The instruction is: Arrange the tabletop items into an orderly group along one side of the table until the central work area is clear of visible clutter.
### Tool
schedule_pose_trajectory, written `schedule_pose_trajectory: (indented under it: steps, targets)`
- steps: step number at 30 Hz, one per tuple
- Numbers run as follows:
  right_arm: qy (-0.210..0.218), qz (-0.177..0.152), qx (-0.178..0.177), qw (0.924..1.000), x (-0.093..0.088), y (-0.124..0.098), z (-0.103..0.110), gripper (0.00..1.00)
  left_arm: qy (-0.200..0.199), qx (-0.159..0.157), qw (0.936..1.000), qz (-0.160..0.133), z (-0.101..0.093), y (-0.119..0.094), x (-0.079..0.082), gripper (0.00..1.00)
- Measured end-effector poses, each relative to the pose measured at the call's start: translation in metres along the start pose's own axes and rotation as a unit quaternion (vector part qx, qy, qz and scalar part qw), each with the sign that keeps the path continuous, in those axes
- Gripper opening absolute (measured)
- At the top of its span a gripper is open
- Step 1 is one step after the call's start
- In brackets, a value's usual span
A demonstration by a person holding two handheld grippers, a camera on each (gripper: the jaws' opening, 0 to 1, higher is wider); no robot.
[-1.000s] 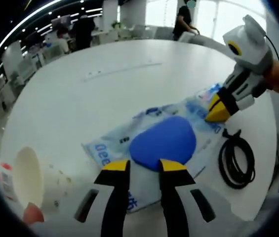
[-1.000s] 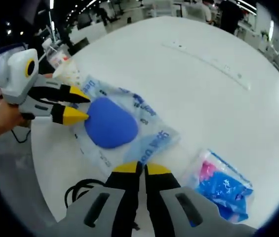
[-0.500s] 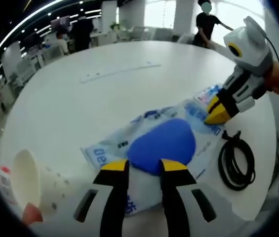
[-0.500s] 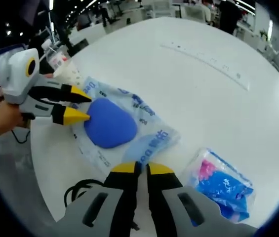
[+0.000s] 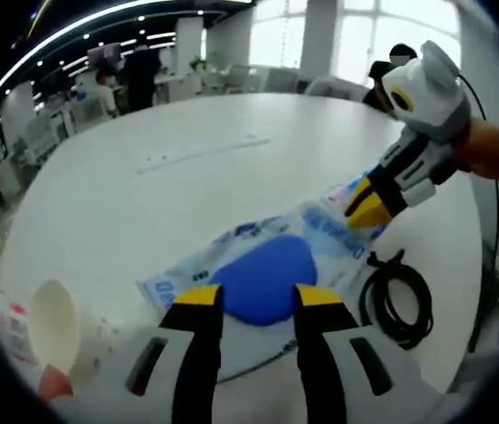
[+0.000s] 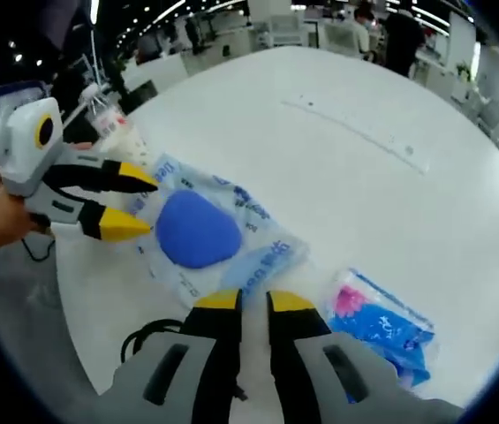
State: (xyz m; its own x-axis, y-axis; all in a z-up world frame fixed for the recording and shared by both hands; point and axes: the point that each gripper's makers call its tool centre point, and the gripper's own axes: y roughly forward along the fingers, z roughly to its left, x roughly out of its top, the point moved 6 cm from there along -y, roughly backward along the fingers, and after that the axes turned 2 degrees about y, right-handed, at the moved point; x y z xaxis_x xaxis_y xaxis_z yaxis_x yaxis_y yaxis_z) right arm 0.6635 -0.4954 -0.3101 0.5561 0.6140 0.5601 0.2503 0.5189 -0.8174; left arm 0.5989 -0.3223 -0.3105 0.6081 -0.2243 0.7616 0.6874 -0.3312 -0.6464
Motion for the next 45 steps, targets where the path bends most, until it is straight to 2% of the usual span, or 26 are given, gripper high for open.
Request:
schedule_pose_trajectory:
  steps: [6,10,18,24,29,31,35,38,40,43,44,45]
  targets:
    - [0.007,-0.031,-0.012,0.9994,0.000,-0.022,-0.001,0.11,-0.007,-0.014,0.9997,-0.019,-0.010,-0.011,0.004,0.31]
    - [0.008,-0.037,-0.017,0.9992,-0.005,-0.029,-0.001,0.11,-0.004,-0.023,0.9993,-0.029,-0.017,-0.017,0.006,0.31]
    - [-0.001,-0.020,-0.015,0.9997,-0.029,-0.036,0.010,0.16,-0.001,-0.037,0.9980,-0.052,-0.029,-0.034,0.003,0.32]
    - [-0.019,-0.008,-0.020,0.9996,-0.048,-0.040,0.014,0.18,-0.012,-0.049,0.9972,-0.055,-0.041,-0.042,-0.007,0.32]
    - [-0.026,-0.004,-0.014,0.9996,-0.052,-0.040,0.016,0.20,-0.015,-0.064,0.9966,-0.050,-0.054,-0.041,-0.015,0.31]
    - [-0.022,-0.009,-0.020,0.9995,-0.051,-0.041,0.013,0.20,-0.016,-0.070,0.9962,-0.048,-0.059,-0.042,-0.017,0.30]
    - [-0.013,-0.021,-0.055,0.9982,-0.051,-0.041,-0.002,0.18,-0.012,-0.078,0.9958,-0.047,-0.068,-0.044,-0.023,0.30]
    - [-0.010,-0.008,-0.073,0.9973,-0.060,-0.033,-0.014,0.18,-0.016,-0.081,0.9955,-0.047,-0.069,-0.047,-0.026,0.29]
    - [-0.025,0.010,-0.092,0.9954,-0.068,-0.030,-0.021,0.18,-0.014,-0.081,0.9957,-0.045,-0.069,-0.047,-0.027,0.29]
    - [-0.037,0.010,-0.083,0.9958,-0.072,-0.029,-0.021,0.17,-0.010,-0.077,0.9962,-0.041,-0.067,-0.045,-0.028,0.29]
    - [-0.045,-0.004,-0.056,0.9974,-0.068,-0.026,-0.014,0.18,-0.008,-0.075,0.9964,-0.039,-0.066,-0.043,-0.028,0.29]
    - [-0.041,-0.008,-0.048,0.9980,-0.067,-0.026,-0.011,0.18,-0.007,-0.074,0.9965,-0.037,-0.066,-0.040,-0.027,0.30]
